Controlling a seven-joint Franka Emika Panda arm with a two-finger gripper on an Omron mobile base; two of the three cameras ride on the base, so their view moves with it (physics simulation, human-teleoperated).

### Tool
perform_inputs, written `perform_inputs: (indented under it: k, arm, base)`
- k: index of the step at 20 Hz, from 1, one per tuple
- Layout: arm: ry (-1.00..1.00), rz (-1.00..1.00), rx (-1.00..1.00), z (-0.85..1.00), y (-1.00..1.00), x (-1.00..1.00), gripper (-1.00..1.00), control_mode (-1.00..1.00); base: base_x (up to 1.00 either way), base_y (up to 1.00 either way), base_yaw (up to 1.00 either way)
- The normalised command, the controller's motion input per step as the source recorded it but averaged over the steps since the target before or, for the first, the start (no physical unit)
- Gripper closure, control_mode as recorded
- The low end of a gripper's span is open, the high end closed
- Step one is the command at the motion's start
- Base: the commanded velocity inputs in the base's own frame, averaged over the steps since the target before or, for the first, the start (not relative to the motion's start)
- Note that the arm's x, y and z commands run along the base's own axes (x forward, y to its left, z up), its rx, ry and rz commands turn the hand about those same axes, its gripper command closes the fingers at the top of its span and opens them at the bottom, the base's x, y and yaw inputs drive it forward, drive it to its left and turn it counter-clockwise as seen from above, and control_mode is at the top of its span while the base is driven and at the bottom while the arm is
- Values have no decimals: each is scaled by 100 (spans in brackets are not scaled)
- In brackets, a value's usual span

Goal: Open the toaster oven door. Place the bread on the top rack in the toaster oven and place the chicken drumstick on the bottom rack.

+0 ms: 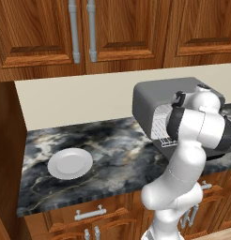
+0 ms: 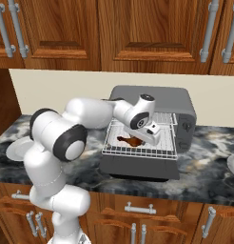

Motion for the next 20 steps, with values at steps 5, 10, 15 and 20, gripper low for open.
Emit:
perform_inputs:
  k: [5,10,15,20]
  arm:
    - [0,0,0,-7,-12,-5,-100,-100]
    - [-2,0,0,0,-10,0,-100,-100]
    - [-8,0,0,8,-9,0,-100,-100]
    - [-11,0,0,16,-6,0,-100,-100]
  base:
    - [0,0,0]
    - [0,0,0]
    - [0,0,0]
    - [0,0,0]
